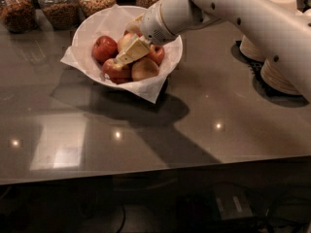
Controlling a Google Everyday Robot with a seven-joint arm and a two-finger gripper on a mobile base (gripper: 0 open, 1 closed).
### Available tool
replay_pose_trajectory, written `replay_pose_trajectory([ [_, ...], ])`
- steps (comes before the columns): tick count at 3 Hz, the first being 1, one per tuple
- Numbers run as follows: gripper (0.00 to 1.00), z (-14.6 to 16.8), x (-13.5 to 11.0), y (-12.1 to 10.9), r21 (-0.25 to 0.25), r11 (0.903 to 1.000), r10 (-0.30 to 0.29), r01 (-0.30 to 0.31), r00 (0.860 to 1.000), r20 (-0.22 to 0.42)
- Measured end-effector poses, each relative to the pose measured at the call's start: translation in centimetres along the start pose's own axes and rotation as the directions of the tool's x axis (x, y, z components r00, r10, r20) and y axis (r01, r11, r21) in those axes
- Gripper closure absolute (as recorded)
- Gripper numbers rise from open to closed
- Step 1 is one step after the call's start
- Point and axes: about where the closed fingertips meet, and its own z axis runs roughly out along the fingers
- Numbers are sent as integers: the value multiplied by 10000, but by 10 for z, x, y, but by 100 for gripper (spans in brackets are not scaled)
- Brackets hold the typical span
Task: Pick apple from white bowl
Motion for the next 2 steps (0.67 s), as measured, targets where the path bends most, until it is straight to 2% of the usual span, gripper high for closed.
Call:
replay_pose_trajectory([
  [1, 28, 4, 2, 1, -84, 10000, 33, -33, 10000, -39],
  [2, 30, 13, 9, 2, -218, 9997, 140, -143, 9998, -166],
])
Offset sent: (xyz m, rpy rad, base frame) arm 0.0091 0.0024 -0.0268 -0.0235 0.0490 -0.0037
